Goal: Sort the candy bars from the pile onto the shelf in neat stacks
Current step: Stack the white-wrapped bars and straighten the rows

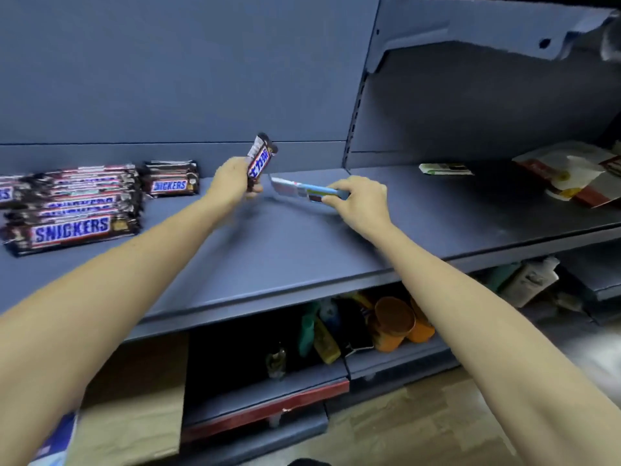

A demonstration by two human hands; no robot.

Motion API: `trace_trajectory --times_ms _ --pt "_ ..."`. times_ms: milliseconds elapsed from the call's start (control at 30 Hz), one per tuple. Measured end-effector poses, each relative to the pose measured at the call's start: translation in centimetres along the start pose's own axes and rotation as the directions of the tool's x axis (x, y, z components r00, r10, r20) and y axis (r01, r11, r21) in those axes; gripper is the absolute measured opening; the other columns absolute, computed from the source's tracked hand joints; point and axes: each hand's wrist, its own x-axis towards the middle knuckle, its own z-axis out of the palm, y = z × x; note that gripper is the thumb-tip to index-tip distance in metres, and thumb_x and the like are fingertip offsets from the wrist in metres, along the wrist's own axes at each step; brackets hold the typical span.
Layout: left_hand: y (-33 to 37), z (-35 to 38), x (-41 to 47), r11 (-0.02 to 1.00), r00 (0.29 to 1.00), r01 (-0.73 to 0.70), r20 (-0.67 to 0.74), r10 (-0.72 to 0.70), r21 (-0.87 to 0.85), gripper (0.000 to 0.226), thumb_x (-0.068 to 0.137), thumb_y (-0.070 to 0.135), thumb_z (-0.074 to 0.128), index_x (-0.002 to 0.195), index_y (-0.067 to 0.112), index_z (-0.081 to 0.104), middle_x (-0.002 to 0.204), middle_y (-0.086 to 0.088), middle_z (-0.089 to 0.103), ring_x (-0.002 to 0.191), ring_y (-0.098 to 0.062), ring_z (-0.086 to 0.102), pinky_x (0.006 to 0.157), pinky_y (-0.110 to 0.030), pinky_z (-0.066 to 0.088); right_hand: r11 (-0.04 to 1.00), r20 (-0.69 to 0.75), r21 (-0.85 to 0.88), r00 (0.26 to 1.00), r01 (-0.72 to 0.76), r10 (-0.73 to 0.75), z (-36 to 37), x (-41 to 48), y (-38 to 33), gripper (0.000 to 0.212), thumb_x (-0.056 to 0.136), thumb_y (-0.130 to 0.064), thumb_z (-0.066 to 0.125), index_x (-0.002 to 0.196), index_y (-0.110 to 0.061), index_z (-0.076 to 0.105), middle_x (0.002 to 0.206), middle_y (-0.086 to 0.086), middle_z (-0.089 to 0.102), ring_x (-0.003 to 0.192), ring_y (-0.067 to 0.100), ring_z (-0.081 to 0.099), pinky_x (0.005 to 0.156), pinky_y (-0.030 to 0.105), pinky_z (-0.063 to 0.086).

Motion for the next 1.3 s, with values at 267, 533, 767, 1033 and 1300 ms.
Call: trace_trajectory --times_ms 267,533,767,1033,1300 --pt "-1.5 -10.7 -6.9 0.982 0.992 0.111 0.071 -0.101 -0.156 0.03 0.095 0.016 0.027 0.079 0.019 0.052 0.06 0.0 0.056 0.044 -0.004 0.05 0.047 -0.013 0.039 0.939 0.063 -0.276 0.978 0.206 -0.197 4.0 -4.3 -9.3 0.021 0.093 -0.03 0.051 0.098 -0.024 0.07 0.092 0.007 0.063 0.09 0.028 0.049 0.069 0.029 0.008" --pt "-2.5 -15.6 -10.7 1.0 0.99 0.007 0.142 -0.005 -0.017 0.03 0.099 0.016 0.024 0.086 0.02 0.051 0.071 -0.005 0.056 0.059 -0.011 0.05 0.059 -0.022 0.041 0.965 0.277 -0.258 0.961 0.056 0.019 4.8 -6.0 -12.3 0.033 0.091 -0.042 0.051 0.12 -0.029 0.061 0.115 0.005 0.06 0.109 0.026 0.053 0.088 0.035 0.031" --pt "-3.5 -17.7 -12.3 0.997 0.986 -0.05 0.163 0.04 0.059 0.025 0.102 0.02 0.027 0.103 0.011 0.05 0.074 -0.005 0.058 0.052 -0.001 0.057 0.059 -0.015 0.05 0.999 0.251 -0.037 0.968 -0.005 0.014 5.4 -6.9 -16.6 0.028 0.091 -0.037 0.051 0.105 -0.02 0.068 0.109 0.006 0.064 0.106 0.025 0.055 0.085 0.031 0.041" --pt "-4.5 -18.8 -13.1 0.948 0.973 -0.212 0.141 0.182 0.237 0.025 0.102 0.023 0.03 0.106 0.014 0.053 0.084 0.006 0.057 0.068 -0.005 0.059 0.062 -0.013 0.05 0.729 0.467 0.602 0.884 -0.327 0.011 6.8 -8.8 -22.5 0.019 0.094 -0.033 0.05 0.079 -0.026 0.059 0.073 -0.006 0.064 0.051 0.0 0.059 0.059 0.017 0.046" --pt "-5.1 -19.9 -12.8 0.922 0.973 -0.215 0.15 0.175 0.321 0.021 0.093 0.027 0.053 0.108 0.015 0.061 0.081 0.003 0.057 0.072 -0.014 0.051 0.067 -0.026 0.041 0.727 0.448 0.645 0.887 -0.235 -0.111 7.6 -7.5 -22.9 0.006 0.09 -0.021 0.059 0.086 -0.02 0.063 0.069 -0.007 0.059 0.057 0.003 0.055 0.058 0.012 0.045"
